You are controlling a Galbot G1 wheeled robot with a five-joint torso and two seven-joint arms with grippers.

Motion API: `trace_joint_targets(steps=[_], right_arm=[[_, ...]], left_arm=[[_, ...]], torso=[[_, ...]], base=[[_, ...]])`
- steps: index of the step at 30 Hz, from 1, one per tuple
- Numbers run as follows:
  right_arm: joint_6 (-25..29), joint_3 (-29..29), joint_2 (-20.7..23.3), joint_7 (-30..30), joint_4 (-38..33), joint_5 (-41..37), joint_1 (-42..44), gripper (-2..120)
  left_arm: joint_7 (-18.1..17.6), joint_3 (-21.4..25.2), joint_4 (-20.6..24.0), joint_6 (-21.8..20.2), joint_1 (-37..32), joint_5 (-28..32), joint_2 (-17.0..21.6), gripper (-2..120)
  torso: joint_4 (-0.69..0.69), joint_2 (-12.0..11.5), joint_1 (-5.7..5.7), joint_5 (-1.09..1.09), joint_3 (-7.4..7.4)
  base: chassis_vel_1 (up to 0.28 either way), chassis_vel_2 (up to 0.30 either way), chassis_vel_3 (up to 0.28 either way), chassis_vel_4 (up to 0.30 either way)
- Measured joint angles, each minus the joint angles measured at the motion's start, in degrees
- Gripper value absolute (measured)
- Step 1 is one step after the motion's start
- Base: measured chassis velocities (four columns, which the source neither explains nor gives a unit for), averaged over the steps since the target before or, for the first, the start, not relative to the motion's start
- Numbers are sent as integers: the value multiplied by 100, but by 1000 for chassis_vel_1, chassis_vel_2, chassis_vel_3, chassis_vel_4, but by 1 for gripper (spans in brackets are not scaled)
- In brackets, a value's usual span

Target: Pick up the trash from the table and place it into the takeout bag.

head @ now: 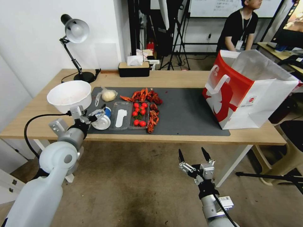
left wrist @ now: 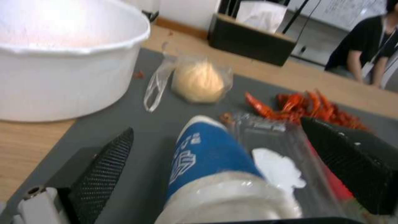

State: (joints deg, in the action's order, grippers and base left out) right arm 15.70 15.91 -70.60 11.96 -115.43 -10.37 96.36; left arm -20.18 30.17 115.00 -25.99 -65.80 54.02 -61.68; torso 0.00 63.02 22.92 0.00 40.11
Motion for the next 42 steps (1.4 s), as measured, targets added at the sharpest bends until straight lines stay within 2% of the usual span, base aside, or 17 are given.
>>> trace_joint_targets(steps=[8, 21, 31, 37, 41, 42], right_arm=[[2, 18, 29, 24, 77, 52, 5, 100], [26, 27, 95, 50, 122, 92, 9, 100], [27, 27, 109, 61, 132, 89, -19, 100], [27, 19, 106, 79, 183, 81, -51, 100], [27, 14, 103, 83, 196, 80, -53, 100], [29, 8, 98, 88, 218, 80, -55, 100]], left_arm=[[-17, -32, -74, -203, -24, -218, -55, 100], [-23, -77, -232, -304, -86, 207, -170, 100], [-48, -77, -245, -368, -87, 271, -194, 100], [-150, -71, -251, -413, -91, 494, -201, 81], [-185, -69, -267, -411, -82, 557, -198, 77], [-234, -69, -311, -382, -45, 648, -193, 71]], torso=[[0, 0, 0, 1, 0], [0, 0, 0, 0, 0], [0, 0, 0, 1, 0], [0, 1, 0, 1, 0], [0, 1, 0, 1, 0], [0, 1, -2, 1, 0]], base=[[0, 0, 0, 0], [0, 0, 0, 0], [0, 0, 0, 0], [0, 0, 0, 0], [0, 0, 0, 0], [0, 0, 0, 0]])
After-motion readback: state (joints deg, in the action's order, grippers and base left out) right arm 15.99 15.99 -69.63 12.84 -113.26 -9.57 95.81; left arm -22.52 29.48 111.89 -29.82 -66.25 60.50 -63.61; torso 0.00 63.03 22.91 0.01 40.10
